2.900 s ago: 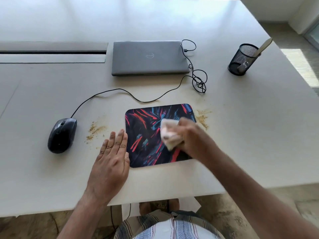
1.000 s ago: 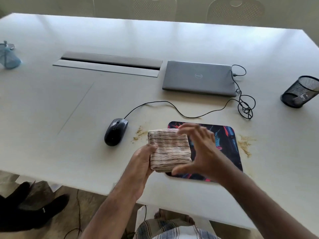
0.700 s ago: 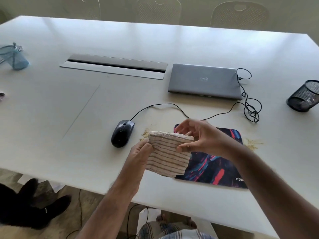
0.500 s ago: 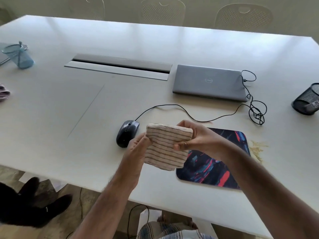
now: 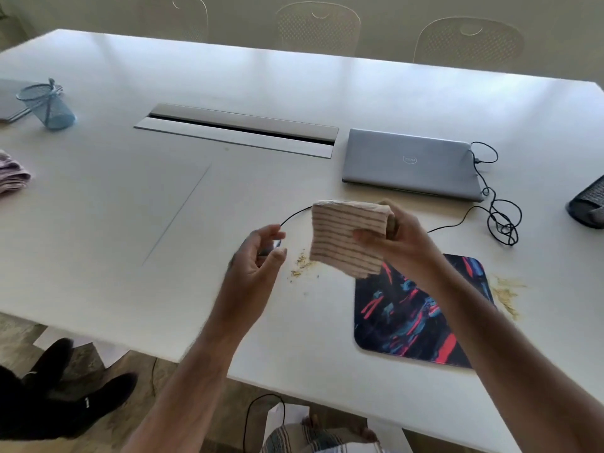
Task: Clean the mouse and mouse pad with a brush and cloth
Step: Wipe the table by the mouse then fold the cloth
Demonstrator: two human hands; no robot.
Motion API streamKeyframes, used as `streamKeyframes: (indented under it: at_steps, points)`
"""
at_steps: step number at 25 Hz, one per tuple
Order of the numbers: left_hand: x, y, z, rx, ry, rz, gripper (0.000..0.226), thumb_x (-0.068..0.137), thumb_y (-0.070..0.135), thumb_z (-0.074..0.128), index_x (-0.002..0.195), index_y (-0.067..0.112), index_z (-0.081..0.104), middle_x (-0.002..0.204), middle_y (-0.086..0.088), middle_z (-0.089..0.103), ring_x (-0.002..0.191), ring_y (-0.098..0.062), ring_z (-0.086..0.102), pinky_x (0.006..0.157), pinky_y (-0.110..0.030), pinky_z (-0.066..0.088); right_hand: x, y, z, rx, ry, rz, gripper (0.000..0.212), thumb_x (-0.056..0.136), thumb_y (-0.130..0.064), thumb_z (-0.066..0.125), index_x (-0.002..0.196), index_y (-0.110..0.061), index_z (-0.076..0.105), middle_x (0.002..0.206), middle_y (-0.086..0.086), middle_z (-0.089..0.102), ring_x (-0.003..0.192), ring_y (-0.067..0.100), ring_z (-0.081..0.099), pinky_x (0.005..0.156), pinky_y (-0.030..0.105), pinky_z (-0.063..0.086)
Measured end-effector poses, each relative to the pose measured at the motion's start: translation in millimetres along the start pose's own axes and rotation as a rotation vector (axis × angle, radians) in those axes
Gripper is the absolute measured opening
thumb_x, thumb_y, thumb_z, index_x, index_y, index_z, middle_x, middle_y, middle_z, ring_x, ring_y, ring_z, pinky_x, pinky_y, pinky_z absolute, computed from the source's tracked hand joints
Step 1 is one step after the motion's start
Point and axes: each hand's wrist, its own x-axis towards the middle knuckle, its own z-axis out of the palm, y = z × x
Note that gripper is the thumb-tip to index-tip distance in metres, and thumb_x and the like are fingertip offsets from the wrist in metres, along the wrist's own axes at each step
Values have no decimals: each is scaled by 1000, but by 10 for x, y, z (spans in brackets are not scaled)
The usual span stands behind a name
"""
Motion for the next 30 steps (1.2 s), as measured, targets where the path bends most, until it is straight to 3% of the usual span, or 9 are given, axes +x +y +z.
streamKeyframes:
  at_steps: [3,6,9,15,18,22,26,30]
  points:
    - [108,-176,-247,378,94,169,40,99,40,54,138,33,57,135,18,60,126,-7,52,101,-27,45,216,-48,-76,-507,174,-114,28,85,-23,83,100,-19,60,77,-6,63,68,14,56,65,33,46]
    - [298,-492,-480,708,133,290,45,102,37,47,144,20,55,142,2,58,137,-18,44,114,-34,35,382,-165,-31,-851,231,-230,32,82,-26,79,111,-26,65,98,1,75,86,33,70,67,34,44]
    - [429,-812,-676,899,89,277,56,101,42,39,150,17,50,152,-5,53,147,-26,39,122,-42,30,588,-202,78,-1067,172,-316,33,85,-30,78,114,-20,66,110,1,75,93,34,72,66,33,39]
    - [406,-1074,-731,1033,-16,136,70,98,52,20,159,21,36,168,-1,30,157,-26,22,128,-42,15,786,-86,350,-1080,-70,-231,22,85,-22,77,100,-12,64,94,11,72,85,38,69,65,37,46]
    - [407,-1079,-714,1067,-66,114,76,95,55,9,162,24,28,171,3,18,159,-22,12,128,-38,4,753,-110,409,-1106,-107,-187,18,88,-23,75,96,-10,66,87,11,70,78,36,68,62,33,42]
    - [388,-1041,-710,1076,-77,98,80,93,58,2,164,26,23,172,6,12,160,-20,8,129,-37,1,591,-159,542,-1080,-141,-173,18,89,-26,75,99,-13,68,84,6,65,71,29,58,61,30,39]
    - [384,-1031,-713,1082,-91,83,78,94,57,3,164,27,19,172,7,10,160,-19,5,129,-36,0,448,-164,680,-1042,-203,-192,18,85,-31,74,92,-17,66,82,5,64,78,34,65,63,34,46]
    - [377,-1023,-697,1124,-99,55,59,109,46,18,165,28,15,172,8,6,160,-18,3,128,-35,-2,206,-181,823,-987,-256,-172,17,86,-31,73,90,-18,64,81,2,54,76,32,60,63,32,41]
